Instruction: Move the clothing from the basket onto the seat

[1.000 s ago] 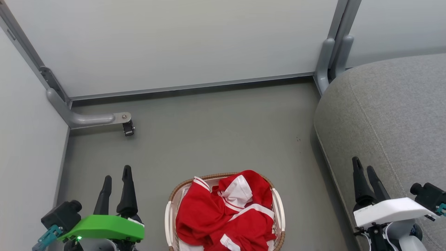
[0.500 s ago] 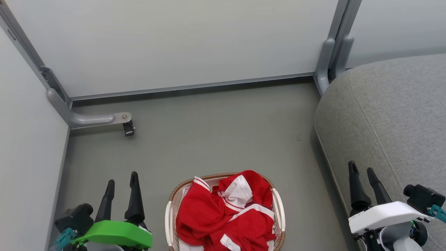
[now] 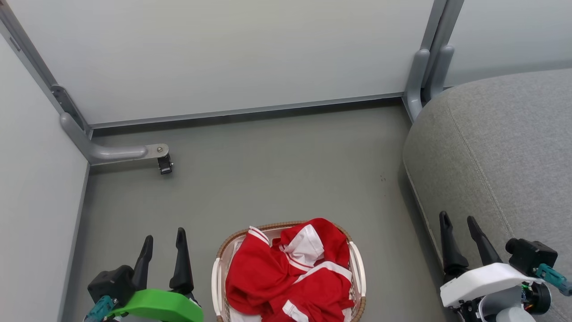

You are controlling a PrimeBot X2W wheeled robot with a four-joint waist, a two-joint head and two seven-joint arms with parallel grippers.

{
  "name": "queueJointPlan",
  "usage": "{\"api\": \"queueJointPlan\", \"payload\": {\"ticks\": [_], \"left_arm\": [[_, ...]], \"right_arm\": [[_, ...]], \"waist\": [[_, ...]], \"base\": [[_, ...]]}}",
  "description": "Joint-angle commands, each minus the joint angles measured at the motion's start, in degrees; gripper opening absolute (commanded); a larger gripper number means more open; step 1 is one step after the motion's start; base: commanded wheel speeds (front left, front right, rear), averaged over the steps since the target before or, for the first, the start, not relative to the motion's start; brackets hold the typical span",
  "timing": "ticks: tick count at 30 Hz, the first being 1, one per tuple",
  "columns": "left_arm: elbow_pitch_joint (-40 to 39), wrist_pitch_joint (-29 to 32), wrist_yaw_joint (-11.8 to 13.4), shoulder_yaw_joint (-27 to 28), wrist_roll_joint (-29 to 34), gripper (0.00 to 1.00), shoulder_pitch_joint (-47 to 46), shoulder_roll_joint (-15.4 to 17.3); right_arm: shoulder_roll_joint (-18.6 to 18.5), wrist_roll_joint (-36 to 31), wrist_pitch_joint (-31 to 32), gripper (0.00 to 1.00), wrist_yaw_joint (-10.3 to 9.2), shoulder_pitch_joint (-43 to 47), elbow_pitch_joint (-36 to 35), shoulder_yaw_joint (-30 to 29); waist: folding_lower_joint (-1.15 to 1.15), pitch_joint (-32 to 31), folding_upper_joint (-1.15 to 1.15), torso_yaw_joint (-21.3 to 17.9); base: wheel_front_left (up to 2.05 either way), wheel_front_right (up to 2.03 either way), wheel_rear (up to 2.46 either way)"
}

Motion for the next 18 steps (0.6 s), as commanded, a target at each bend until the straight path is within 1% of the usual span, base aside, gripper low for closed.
{"api": "queueJointPlan", "payload": {"ticks": [1,18], "left_arm": [[0.0,-0.6,0.1,-0.1,1.2,1.0,0.6,0.4],[1.9,-2.6,1.0,-1.2,8.0,1.0,1.0,0.5]], "right_arm": [[-0.3,-1.7,-0.6,1.0,0.01,-0.2,-0.1,0.3],[-0.4,-10.3,-2.7,1.0,0.02,-0.8,2.3,3.0]], "waist": [[0.0,0.0,0.0,0.0],[0.0,0.3,0.0,0.3]], "base": [[0.0,0.0,0.0],[0.0,0.0,0.0]]}}
